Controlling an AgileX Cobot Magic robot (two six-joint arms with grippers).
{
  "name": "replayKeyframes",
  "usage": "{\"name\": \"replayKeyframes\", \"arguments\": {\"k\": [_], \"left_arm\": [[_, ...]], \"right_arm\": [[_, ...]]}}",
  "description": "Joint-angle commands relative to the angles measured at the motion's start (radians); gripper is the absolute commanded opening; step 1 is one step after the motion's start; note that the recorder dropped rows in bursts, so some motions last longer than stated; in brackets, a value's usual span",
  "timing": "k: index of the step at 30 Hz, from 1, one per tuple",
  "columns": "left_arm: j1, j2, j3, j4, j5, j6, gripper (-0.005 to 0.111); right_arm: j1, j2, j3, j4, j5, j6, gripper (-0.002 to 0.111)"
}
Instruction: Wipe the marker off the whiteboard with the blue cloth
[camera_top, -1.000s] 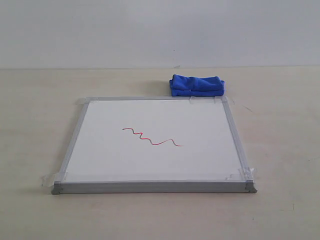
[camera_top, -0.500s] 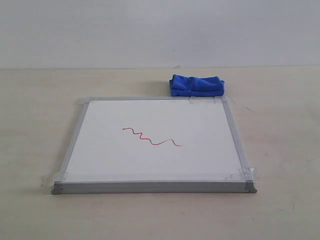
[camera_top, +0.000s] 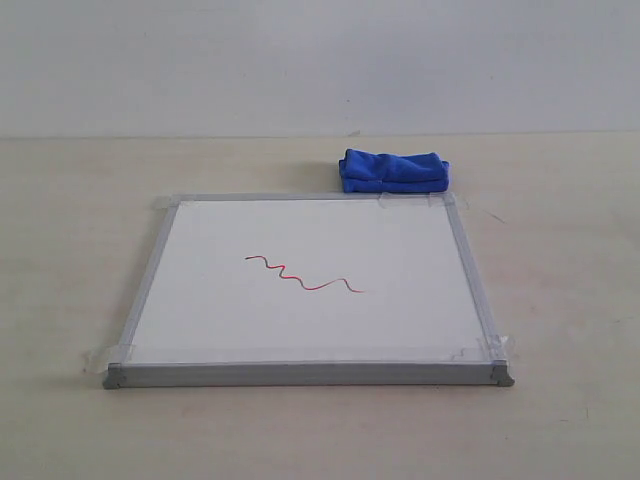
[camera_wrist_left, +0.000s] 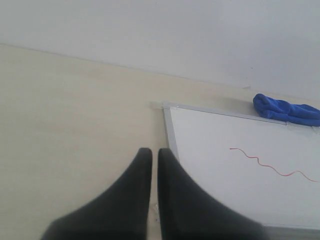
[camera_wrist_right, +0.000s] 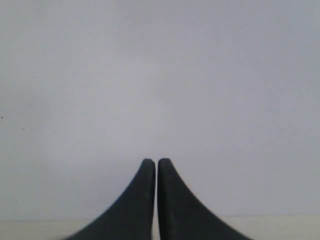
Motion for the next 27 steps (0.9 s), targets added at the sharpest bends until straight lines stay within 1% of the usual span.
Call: {"name": "replayKeyframes", "arguments": {"k": [1, 5, 9, 12, 16, 21, 24, 27], "left_arm": [[0.003, -0.004, 0.004, 0.004, 0.002, -0.001, 0.004], [0.003, -0.004, 0.004, 0.004, 0.002, -0.001, 0.004], [0.003, -0.004, 0.004, 0.004, 0.002, -0.001, 0.004], [0.003, -0.004, 0.004, 0.004, 0.002, -0.001, 0.004], [0.003, -0.004, 0.004, 0.004, 0.002, -0.001, 0.004], [0.003, -0.004, 0.004, 0.004, 0.002, -0.001, 0.004], [0.003, -0.004, 0.004, 0.004, 0.002, -0.001, 0.004], [0.003, -0.004, 0.004, 0.004, 0.002, -0.001, 0.004]], "right_arm": [[-0.005, 0.113, -0.182, 0.002, 0.219, -0.075, 0.0], [-0.005, 0.255, -0.334, 0.0, 0.396, -0.151, 0.0], [-0.005, 0.37, -0.405, 0.0, 0.47, -0.16, 0.0], [-0.005, 0.418, -0.412, 0.0, 0.46, -0.16, 0.0], [-0.005, 0.417, -0.412, 0.008, 0.443, -0.143, 0.0], [-0.005, 0.43, -0.412, 0.01, 0.407, -0.067, 0.0], [-0.005, 0.532, -0.412, 0.078, 0.378, -0.067, 0.0], [-0.005, 0.649, -0.425, 0.089, 0.367, -0.071, 0.0]]}}
